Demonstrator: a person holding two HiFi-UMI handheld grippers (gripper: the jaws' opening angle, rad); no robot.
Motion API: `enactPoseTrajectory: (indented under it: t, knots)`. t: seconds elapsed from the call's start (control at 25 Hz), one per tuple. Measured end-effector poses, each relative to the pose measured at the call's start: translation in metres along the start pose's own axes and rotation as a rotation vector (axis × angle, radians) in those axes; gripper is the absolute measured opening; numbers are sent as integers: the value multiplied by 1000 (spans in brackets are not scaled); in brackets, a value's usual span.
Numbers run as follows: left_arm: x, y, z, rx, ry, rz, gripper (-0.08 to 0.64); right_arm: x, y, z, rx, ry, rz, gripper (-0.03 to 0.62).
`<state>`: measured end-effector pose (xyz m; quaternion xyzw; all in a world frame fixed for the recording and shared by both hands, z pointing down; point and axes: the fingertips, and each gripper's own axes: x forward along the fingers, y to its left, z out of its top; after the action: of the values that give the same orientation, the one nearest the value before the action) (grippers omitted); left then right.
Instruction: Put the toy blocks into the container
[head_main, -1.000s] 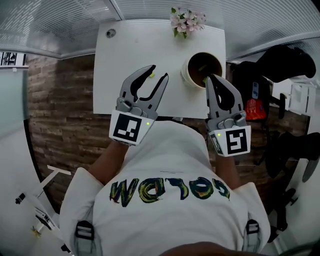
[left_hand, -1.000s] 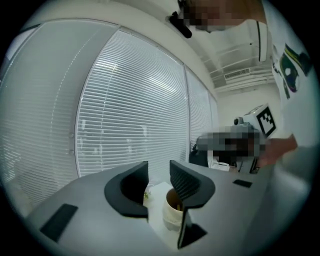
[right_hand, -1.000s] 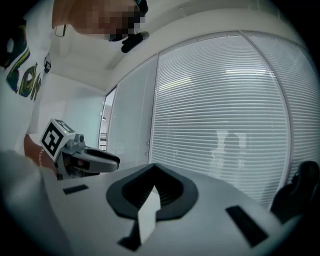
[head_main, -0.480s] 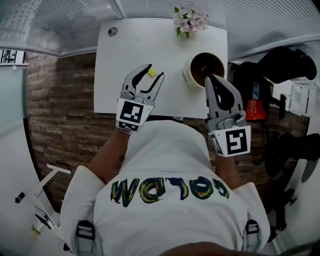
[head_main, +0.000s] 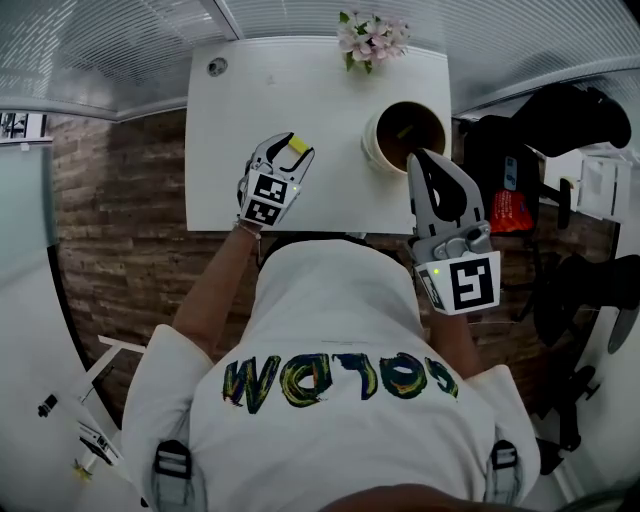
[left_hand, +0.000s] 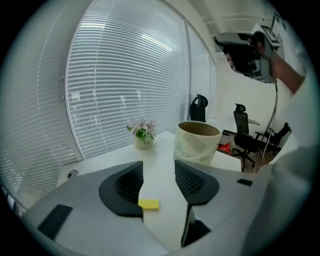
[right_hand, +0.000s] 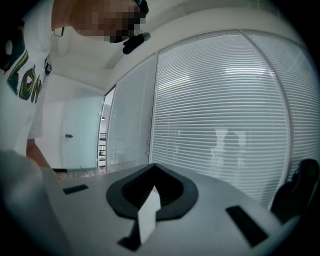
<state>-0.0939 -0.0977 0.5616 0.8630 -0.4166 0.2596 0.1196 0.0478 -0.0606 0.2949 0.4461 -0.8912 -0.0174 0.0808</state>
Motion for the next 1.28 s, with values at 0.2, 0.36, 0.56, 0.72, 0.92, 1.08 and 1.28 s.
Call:
enactPoseTrajectory:
  t: [0.2,0.36,0.56,0.72,0.92,1.08,1.28]
  knots:
    - [33,4,-39,7,94,-31,226,3,0,-3,7,8,-7,8]
    - [52,7,-60,-3,152,-45,243,6,-2,-6,20,16,-8,8]
    - [71,14,-87,0,224,-48,258,11,-4,-9,26,25,-9,8]
    - [85,19,-105,1,278,-45,275,12,-7,-14,33,36,-14,8]
    - [101,25,-125,-15,333,-48,287,14,-10,-20,43,51,-20,8]
    - [108,27,-138,-20,376,-64,293,16,-12,-22,48,64,-22,8]
    - [114,26,-149,-10,419,-78,293,16,-17,-26,54,72,-31,8]
